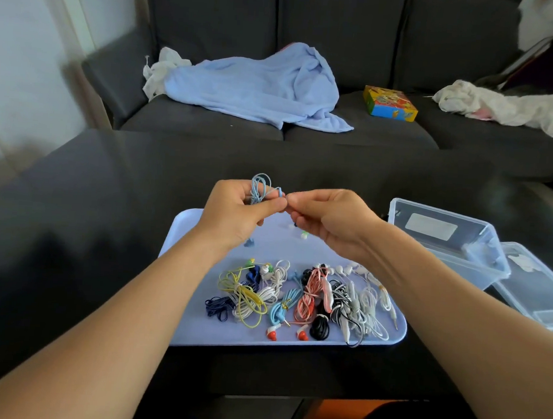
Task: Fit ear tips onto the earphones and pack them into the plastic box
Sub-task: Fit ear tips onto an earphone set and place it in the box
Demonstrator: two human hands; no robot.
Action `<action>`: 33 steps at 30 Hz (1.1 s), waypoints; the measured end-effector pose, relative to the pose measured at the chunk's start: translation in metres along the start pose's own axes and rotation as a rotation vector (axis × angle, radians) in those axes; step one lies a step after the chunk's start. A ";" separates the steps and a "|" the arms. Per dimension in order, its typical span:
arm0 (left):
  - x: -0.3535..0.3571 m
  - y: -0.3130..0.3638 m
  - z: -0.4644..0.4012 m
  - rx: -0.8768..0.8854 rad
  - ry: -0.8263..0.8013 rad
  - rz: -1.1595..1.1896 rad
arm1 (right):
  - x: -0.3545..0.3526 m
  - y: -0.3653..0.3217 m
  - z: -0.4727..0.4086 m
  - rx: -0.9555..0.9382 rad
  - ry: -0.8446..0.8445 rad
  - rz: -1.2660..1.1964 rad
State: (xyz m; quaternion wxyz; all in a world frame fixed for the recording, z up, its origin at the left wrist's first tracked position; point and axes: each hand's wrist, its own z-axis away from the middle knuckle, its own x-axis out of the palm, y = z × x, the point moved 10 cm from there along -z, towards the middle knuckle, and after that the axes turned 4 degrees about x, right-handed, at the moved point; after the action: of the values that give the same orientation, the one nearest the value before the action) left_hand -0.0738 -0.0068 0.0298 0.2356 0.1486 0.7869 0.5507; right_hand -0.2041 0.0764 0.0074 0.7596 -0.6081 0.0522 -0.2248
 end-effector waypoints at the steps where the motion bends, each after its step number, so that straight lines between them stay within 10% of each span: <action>1: -0.002 0.009 0.000 0.109 0.014 -0.084 | 0.003 0.009 0.000 0.085 -0.018 -0.102; 5: 0.005 0.022 0.004 0.260 -0.010 -0.177 | 0.008 0.022 0.003 0.219 -0.071 -0.280; 11: 0.015 0.005 0.005 -0.011 0.009 0.241 | 0.019 0.019 0.006 0.238 -0.182 -0.511; 33: 0.008 0.014 0.005 0.007 -0.009 0.260 | 0.026 0.009 0.002 0.109 -0.206 -0.501</action>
State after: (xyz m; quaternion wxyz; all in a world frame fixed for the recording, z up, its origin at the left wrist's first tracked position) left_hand -0.0788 0.0057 0.0394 0.1656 0.2526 0.7617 0.5732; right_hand -0.1771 0.0691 0.0042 0.7131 -0.5801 -0.1896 -0.3449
